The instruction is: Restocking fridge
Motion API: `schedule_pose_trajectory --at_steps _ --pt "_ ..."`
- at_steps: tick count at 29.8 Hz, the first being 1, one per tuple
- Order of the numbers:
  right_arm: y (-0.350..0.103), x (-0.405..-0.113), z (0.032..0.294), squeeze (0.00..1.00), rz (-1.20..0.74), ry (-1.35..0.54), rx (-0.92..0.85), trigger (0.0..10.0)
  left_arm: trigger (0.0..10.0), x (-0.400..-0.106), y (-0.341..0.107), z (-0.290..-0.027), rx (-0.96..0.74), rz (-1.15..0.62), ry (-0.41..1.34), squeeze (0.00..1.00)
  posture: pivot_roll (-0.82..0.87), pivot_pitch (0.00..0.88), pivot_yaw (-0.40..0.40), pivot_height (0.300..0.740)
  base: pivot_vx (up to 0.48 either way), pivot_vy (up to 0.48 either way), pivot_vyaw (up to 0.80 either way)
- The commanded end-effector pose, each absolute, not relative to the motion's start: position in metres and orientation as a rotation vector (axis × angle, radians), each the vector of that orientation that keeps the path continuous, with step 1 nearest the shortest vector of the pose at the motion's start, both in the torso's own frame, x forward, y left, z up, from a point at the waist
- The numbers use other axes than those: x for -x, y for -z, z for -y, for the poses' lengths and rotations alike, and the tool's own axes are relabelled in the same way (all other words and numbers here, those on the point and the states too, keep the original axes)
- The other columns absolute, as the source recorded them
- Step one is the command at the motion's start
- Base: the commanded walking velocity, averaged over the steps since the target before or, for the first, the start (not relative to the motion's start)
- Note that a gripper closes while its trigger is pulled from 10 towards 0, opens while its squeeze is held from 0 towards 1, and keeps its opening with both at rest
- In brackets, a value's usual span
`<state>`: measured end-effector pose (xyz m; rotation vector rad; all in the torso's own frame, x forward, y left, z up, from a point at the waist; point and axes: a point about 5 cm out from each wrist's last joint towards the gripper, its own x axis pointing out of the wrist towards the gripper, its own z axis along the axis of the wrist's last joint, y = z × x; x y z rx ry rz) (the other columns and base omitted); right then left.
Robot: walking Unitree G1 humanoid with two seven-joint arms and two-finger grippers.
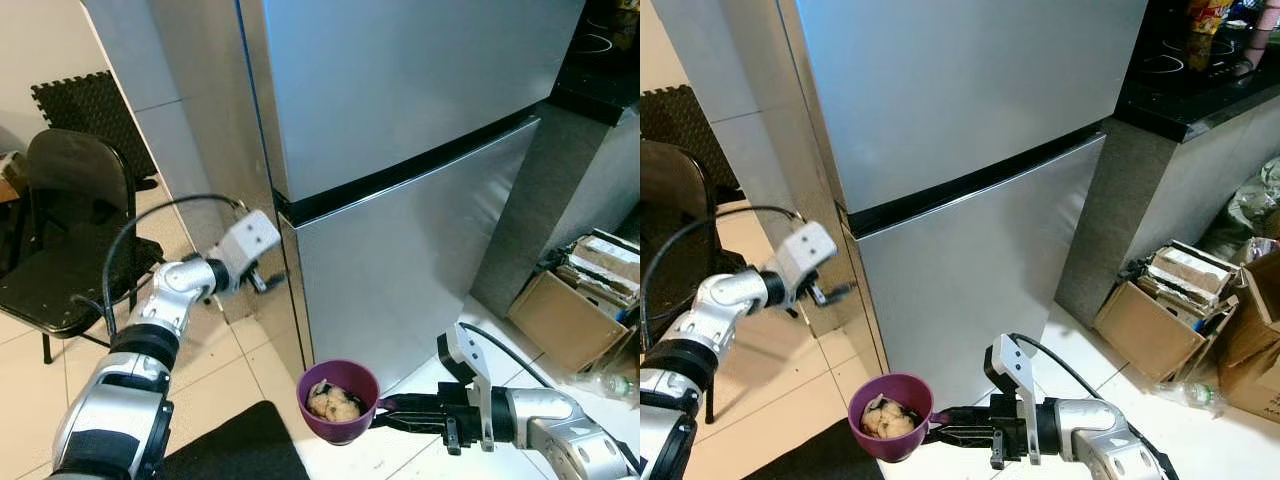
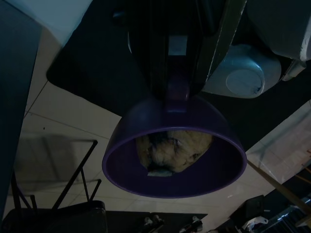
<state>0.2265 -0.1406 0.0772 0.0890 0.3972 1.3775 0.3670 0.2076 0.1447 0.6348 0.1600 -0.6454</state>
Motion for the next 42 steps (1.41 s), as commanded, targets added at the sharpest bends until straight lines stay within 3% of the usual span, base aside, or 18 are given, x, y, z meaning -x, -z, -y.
schedule_pose_trajectory --at_steps 1,4,11,14,17,29,42 --pt "-0.081 -0.229 0.140 0.00 -0.369 -1.379 -0.084 10.0 10.0 -0.368 -0.142 -0.208 -0.638 -0.163 0.620 0.00 -0.05 0.000 0.030 0.740 0.000 0.000 0.00" --pt "-0.081 -0.229 0.140 0.00 -0.368 -1.378 -0.082 10.0 10.0 -0.370 -0.144 -0.206 -0.596 -0.136 0.591 0.00 -0.05 0.000 0.030 0.740 0.000 0.000 0.00" --pt "-0.080 -0.229 0.141 0.00 -0.370 -1.372 -0.076 10.0 10.0 -0.371 -0.151 -0.199 -0.324 -0.052 0.601 0.00 -0.06 0.000 0.033 0.740 0.000 0.000 0.00" --pt "-0.078 -0.229 0.140 0.00 -0.373 -1.373 -0.077 10.0 10.0 -0.367 -0.154 -0.184 -0.116 0.026 0.735 0.00 -0.06 0.000 0.034 0.740 0.000 0.000 0.00" --pt "-0.079 -0.229 0.139 0.00 -0.371 -1.372 -0.078 10.0 10.0 -0.362 -0.153 -0.173 -0.066 0.049 0.842 0.00 -0.06 0.000 0.036 0.740 0.000 0.000 0.00" --pt "-0.078 -0.230 0.139 0.00 -0.371 -1.365 -0.072 10.0 10.0 -0.354 -0.146 -0.170 -0.081 0.038 0.947 0.00 -0.05 0.000 0.036 0.740 0.000 0.000 0.00" --pt "-0.079 -0.231 0.140 0.00 -0.365 -1.358 -0.063 10.0 10.0 -0.366 -0.159 -0.178 -0.084 0.101 0.767 0.00 -0.06 0.000 0.034 0.740 0.000 0.000 0.00"
